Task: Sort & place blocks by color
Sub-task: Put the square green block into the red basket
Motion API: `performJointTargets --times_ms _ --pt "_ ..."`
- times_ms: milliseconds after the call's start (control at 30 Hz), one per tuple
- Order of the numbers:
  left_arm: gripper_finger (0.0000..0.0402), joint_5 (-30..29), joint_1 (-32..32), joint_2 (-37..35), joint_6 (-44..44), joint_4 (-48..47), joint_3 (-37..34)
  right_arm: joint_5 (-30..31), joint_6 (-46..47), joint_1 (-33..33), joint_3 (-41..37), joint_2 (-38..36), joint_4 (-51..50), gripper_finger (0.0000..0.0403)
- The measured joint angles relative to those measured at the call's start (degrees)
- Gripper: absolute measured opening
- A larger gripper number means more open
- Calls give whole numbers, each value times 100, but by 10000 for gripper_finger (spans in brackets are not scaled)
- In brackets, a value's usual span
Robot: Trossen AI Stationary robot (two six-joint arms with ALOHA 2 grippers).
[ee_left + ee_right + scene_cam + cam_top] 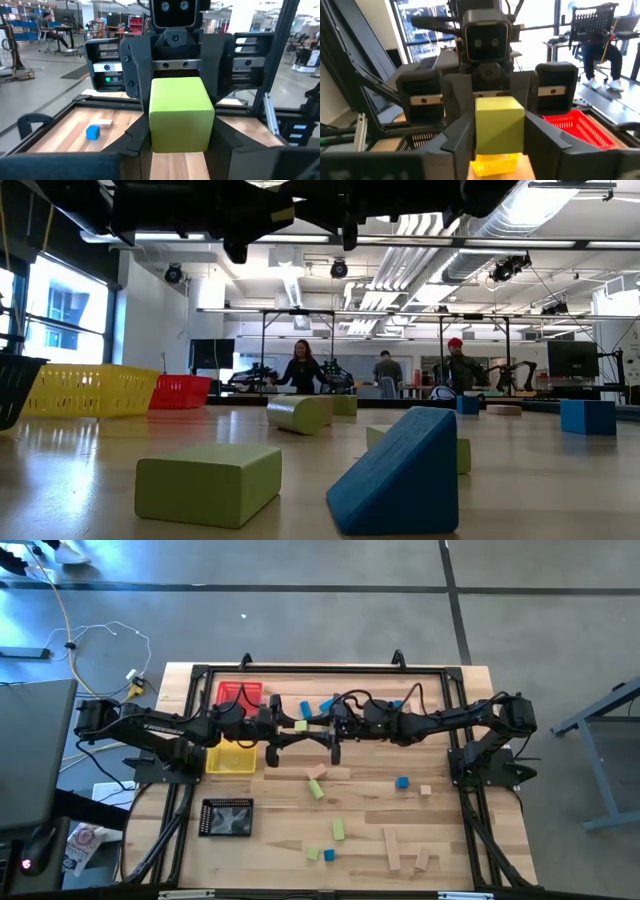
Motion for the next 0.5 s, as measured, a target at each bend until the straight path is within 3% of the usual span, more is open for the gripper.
performJointTargets --times_ms 233,500 --pt "106 -447 -1 -107 221 -604 0 327 214 12 0 4 -250 226" --pt "107 -2775 1 -659 654 -1964 2 625 312 4 0 4 -560 247"
